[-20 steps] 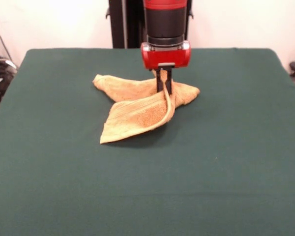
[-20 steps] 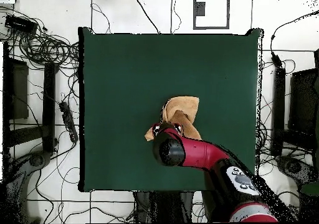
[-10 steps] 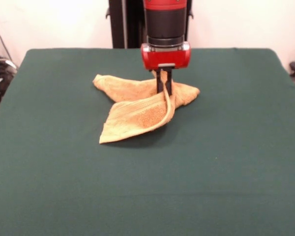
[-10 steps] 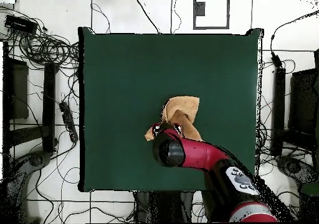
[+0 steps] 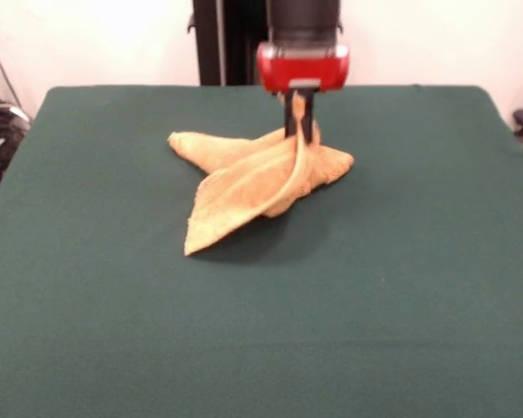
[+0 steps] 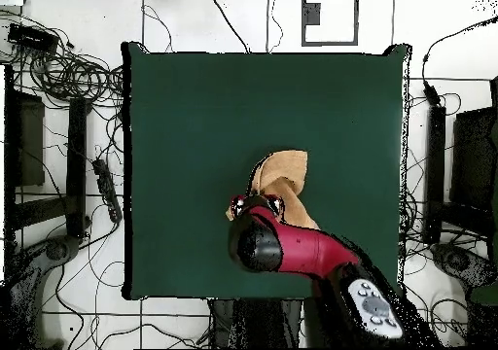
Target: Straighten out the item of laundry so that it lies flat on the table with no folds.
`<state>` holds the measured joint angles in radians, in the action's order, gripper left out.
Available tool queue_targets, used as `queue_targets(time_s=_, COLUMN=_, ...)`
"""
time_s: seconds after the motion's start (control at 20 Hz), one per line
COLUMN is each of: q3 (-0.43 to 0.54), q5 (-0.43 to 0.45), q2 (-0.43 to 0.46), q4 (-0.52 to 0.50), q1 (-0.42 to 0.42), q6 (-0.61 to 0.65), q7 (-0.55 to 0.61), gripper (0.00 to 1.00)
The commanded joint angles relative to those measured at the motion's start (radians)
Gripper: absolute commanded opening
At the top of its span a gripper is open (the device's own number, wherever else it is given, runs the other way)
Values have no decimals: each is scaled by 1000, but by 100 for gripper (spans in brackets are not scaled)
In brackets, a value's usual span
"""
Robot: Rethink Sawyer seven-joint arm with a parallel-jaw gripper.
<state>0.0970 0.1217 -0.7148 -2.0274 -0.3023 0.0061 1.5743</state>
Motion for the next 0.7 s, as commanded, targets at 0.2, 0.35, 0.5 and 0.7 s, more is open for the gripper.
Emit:
queue_targets(time_s=0.2, q3=-76, q5=-155, q2=-307, q4=-74, q1=178, q6=307, q7=268, gripper=0)
queue_targets(time_s=0.35, q3=-112, q5=-172, q2=-339, q4=-53, q1=217, q6=373, q7=267, gripper=0)
queue_targets(time_s=0.5, q3=-134, q5=-184, q2=-353, q4=-38, q1=245, q6=411, q7=271, gripper=0)
queue_targets(time_s=0.7, q3=-175, q5=-198, q2=-364, q4=-31, q1=292, q6=432, q7=296, gripper=0)
